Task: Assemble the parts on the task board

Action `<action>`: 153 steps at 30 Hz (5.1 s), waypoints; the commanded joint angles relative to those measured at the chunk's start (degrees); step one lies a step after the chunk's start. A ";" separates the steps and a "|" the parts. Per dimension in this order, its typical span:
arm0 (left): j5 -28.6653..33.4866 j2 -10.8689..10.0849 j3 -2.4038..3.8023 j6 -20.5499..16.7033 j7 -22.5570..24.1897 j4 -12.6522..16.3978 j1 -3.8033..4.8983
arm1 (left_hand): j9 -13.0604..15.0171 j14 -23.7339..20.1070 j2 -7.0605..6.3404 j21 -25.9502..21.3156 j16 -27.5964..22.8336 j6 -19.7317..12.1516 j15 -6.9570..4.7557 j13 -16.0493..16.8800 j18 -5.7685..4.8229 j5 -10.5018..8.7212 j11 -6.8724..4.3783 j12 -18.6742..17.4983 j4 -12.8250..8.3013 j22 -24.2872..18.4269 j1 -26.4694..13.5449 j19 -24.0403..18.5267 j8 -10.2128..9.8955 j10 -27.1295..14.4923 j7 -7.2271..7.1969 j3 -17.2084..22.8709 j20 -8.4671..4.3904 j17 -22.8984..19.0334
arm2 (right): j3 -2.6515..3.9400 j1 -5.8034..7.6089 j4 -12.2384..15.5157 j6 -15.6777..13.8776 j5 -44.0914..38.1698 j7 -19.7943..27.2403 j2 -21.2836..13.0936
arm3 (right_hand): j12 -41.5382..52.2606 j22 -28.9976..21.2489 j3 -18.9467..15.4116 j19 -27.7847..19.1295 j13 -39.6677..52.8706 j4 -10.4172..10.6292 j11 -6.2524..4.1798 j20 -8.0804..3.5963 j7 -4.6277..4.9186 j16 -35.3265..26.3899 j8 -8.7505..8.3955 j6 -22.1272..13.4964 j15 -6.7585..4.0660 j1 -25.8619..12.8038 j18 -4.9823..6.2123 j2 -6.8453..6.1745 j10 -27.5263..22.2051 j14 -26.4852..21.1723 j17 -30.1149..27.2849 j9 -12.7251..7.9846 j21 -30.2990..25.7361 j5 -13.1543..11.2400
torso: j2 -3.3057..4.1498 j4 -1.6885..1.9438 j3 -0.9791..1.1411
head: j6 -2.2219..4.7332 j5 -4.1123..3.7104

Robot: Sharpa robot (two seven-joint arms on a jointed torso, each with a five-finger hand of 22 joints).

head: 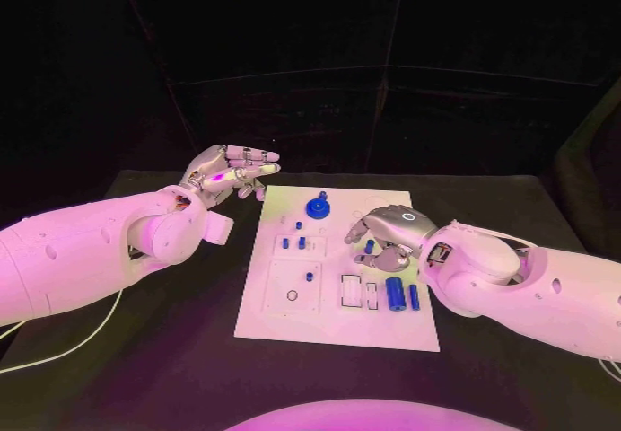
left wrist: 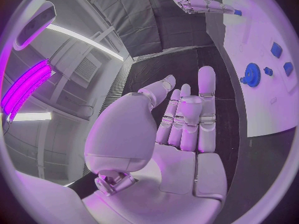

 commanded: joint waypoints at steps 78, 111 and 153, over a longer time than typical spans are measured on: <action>0.24 0.83 0.00 1.13 -0.41 -0.32 0.10 | -0.07 -0.50 0.38 -0.27 -0.16 -0.19 0.14 0.00 0.41 -0.08 -0.10 0.38 -0.18 -0.16 0.32 -0.09 0.23 -0.36 -0.03 -0.19 0.19 -0.16 | 1.85 0.48 0.40 5.65 4.94 2.32 11.45 | 0.09 7.99 5.57 5.40 -0.01 1.25 -1.72 -1.54 0.20 5.36 0.74 7.39 -1.42 5.22 -0.82 3.71 10.58 1.22 5.36 0.26 5.16 -1.65 | 0.02 0.16 -0.08 | -0.84 2.16; 0.24 1.97 0.00 1.37 -0.55 -0.68 0.14 | -0.07 -0.53 0.39 -0.29 -0.15 -0.23 0.14 0.00 0.41 -0.09 -0.09 0.46 -0.25 -0.18 0.41 -0.08 0.24 -0.43 -0.02 -0.21 0.18 -0.23 | -0.71 -0.76 -4.55 14.69 -0.17 1.53 17.20 | -0.33 7.74 5.72 5.12 0.02 1.19 -1.62 -1.41 0.30 5.20 0.57 7.32 -1.30 4.70 -0.75 3.60 10.56 1.10 5.03 0.25 5.00 -1.49 | 0.04 0.21 -0.01 | -1.74 3.24; 0.24 1.67 -0.01 1.50 -0.80 -0.94 0.14 | -0.07 -0.58 0.38 -0.32 -0.17 -0.31 0.16 -0.02 0.41 -0.09 -0.05 0.53 -0.28 -0.21 0.42 -0.07 0.24 -0.55 0.02 -0.27 0.19 -0.38 | -2.13 -1.27 -1.83 -1.32 -1.86 3.24 14.42 | 0.18 -2.92 -9.31 -1.46 0.11 2.98 0.24 0.08 1.28 -1.48 -0.09 -1.85 0.22 0.13 1.49 0.66 -2.10 -1.02 -4.69 0.08 -2.95 2.50 | -0.02 0.09 0.03 | -1.60 3.22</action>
